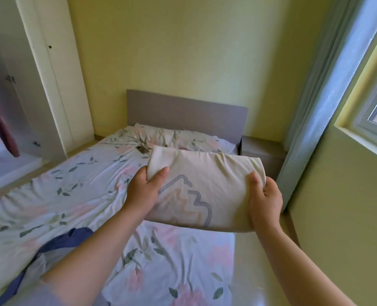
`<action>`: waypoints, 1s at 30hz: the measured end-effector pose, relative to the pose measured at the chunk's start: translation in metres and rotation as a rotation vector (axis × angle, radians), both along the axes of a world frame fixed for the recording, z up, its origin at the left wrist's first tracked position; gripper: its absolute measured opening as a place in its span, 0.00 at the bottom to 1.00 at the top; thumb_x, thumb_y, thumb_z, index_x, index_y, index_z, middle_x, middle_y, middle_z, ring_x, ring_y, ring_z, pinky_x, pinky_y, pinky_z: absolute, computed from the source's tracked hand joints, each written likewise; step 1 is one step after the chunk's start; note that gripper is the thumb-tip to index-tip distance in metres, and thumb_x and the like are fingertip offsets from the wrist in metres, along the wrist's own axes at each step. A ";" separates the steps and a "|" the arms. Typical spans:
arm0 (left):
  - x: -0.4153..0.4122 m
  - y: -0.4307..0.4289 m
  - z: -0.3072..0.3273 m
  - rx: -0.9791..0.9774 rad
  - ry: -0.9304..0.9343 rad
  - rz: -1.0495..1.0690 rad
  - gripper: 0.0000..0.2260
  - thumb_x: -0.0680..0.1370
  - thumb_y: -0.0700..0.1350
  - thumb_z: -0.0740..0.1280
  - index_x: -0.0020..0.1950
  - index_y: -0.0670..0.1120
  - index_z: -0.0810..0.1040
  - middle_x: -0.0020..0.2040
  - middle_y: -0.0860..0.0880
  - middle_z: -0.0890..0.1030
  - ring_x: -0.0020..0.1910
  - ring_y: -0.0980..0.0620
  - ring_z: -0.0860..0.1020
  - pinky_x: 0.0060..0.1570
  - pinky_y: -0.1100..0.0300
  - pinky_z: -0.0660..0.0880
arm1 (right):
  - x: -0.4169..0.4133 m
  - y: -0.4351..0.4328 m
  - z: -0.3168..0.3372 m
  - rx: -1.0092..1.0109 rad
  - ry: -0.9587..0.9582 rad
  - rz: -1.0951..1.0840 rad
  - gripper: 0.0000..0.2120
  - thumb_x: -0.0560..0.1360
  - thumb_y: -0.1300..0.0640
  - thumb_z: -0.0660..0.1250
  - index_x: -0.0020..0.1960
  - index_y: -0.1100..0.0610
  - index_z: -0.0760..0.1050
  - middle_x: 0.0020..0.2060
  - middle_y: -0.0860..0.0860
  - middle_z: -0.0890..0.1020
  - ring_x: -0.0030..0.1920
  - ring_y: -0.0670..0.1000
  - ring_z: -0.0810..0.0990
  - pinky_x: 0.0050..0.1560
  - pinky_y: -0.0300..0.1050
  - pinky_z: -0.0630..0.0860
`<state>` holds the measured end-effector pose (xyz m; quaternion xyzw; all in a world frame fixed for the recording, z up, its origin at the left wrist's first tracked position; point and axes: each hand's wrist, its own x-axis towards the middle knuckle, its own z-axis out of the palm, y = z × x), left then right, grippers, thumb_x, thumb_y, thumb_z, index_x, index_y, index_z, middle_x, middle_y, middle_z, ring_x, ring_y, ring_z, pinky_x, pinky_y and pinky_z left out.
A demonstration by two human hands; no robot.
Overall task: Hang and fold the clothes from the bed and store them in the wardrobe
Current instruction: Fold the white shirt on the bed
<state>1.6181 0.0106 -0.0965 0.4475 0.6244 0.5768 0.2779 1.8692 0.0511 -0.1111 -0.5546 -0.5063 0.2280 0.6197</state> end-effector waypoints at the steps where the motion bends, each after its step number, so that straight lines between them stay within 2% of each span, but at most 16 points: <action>1: 0.000 -0.004 0.025 0.041 -0.002 -0.010 0.13 0.76 0.58 0.68 0.52 0.50 0.79 0.46 0.53 0.82 0.43 0.58 0.79 0.40 0.62 0.73 | 0.001 -0.001 0.023 0.067 -0.010 0.006 0.17 0.80 0.50 0.63 0.37 0.56 0.67 0.30 0.48 0.70 0.29 0.41 0.68 0.30 0.34 0.64; 5: 0.002 -0.019 0.109 0.164 -0.072 -0.062 0.13 0.73 0.60 0.71 0.49 0.52 0.80 0.44 0.53 0.85 0.46 0.50 0.83 0.46 0.54 0.78 | 0.010 -0.002 0.103 0.286 -0.055 0.029 0.16 0.82 0.52 0.61 0.38 0.56 0.65 0.30 0.49 0.70 0.30 0.40 0.68 0.33 0.33 0.65; 9: 0.013 -0.033 0.171 0.183 -0.133 -0.127 0.26 0.68 0.64 0.72 0.54 0.45 0.81 0.50 0.36 0.83 0.49 0.34 0.81 0.53 0.39 0.76 | 0.019 0.006 0.168 0.448 -0.059 0.059 0.16 0.82 0.53 0.60 0.38 0.58 0.64 0.31 0.50 0.69 0.30 0.42 0.66 0.33 0.33 0.64; 11: 0.022 -0.038 0.194 0.212 -0.123 -0.102 0.29 0.67 0.67 0.72 0.56 0.46 0.81 0.51 0.40 0.84 0.51 0.38 0.82 0.57 0.36 0.76 | 0.023 0.014 0.193 0.519 -0.065 0.088 0.15 0.83 0.54 0.60 0.38 0.56 0.64 0.31 0.49 0.68 0.30 0.40 0.67 0.33 0.31 0.65; 14: 0.037 -0.037 0.221 0.297 -0.090 -0.053 0.26 0.69 0.65 0.71 0.58 0.48 0.81 0.52 0.48 0.85 0.53 0.46 0.82 0.59 0.41 0.76 | 0.031 0.029 0.221 0.595 -0.058 0.117 0.14 0.82 0.53 0.59 0.38 0.51 0.63 0.31 0.46 0.69 0.32 0.37 0.69 0.33 0.28 0.65; 16: 0.050 -0.033 0.233 0.352 -0.093 -0.009 0.24 0.69 0.62 0.70 0.58 0.49 0.81 0.51 0.50 0.85 0.52 0.49 0.83 0.58 0.44 0.77 | 0.037 0.040 0.234 0.621 -0.034 0.146 0.13 0.82 0.54 0.59 0.39 0.53 0.64 0.30 0.45 0.69 0.32 0.36 0.70 0.33 0.28 0.65; 19: 0.068 -0.028 0.247 0.408 -0.085 0.062 0.21 0.67 0.61 0.70 0.54 0.50 0.81 0.47 0.55 0.86 0.48 0.55 0.84 0.46 0.59 0.80 | 0.048 0.057 0.251 0.614 0.015 0.211 0.14 0.83 0.54 0.59 0.39 0.54 0.64 0.29 0.44 0.71 0.30 0.37 0.69 0.31 0.29 0.65; 21: 0.074 -0.029 0.253 0.440 -0.059 0.096 0.18 0.67 0.60 0.70 0.52 0.53 0.80 0.44 0.61 0.85 0.44 0.62 0.83 0.35 0.72 0.76 | 0.051 0.067 0.261 0.567 0.035 0.304 0.15 0.83 0.50 0.58 0.39 0.51 0.63 0.29 0.38 0.73 0.30 0.36 0.69 0.31 0.30 0.65; 23: 0.077 -0.034 0.256 0.453 -0.025 0.149 0.13 0.71 0.57 0.70 0.52 0.54 0.79 0.43 0.65 0.84 0.43 0.67 0.81 0.35 0.76 0.73 | 0.050 0.074 0.267 0.482 0.066 0.420 0.15 0.81 0.44 0.59 0.41 0.52 0.67 0.31 0.37 0.74 0.32 0.36 0.70 0.35 0.31 0.66; 24: 0.077 -0.038 0.257 0.454 -0.011 0.179 0.11 0.73 0.55 0.70 0.53 0.54 0.79 0.45 0.63 0.84 0.44 0.66 0.81 0.38 0.73 0.74 | 0.047 0.076 0.269 0.424 0.089 0.494 0.15 0.80 0.41 0.60 0.43 0.52 0.70 0.34 0.38 0.76 0.34 0.36 0.72 0.39 0.34 0.69; 26: 0.075 -0.050 0.257 0.456 -0.013 0.247 0.09 0.75 0.52 0.70 0.54 0.53 0.80 0.48 0.57 0.85 0.49 0.59 0.82 0.49 0.62 0.78 | 0.040 0.076 0.268 0.337 0.100 0.615 0.16 0.78 0.40 0.62 0.46 0.53 0.75 0.39 0.44 0.81 0.38 0.39 0.76 0.42 0.39 0.72; 28: 0.071 -0.065 0.258 0.439 -0.011 0.298 0.08 0.76 0.52 0.70 0.53 0.53 0.80 0.49 0.55 0.85 0.51 0.55 0.82 0.56 0.53 0.77 | 0.030 0.069 0.263 0.347 0.090 0.654 0.18 0.78 0.42 0.63 0.44 0.57 0.75 0.36 0.49 0.79 0.34 0.41 0.73 0.38 0.36 0.70; 30: 0.064 -0.083 0.259 0.419 -0.011 0.330 0.08 0.75 0.52 0.70 0.53 0.54 0.80 0.51 0.55 0.85 0.53 0.54 0.82 0.61 0.49 0.75 | 0.017 0.058 0.260 0.390 0.110 0.650 0.17 0.79 0.45 0.63 0.41 0.58 0.71 0.33 0.50 0.74 0.30 0.40 0.68 0.32 0.32 0.66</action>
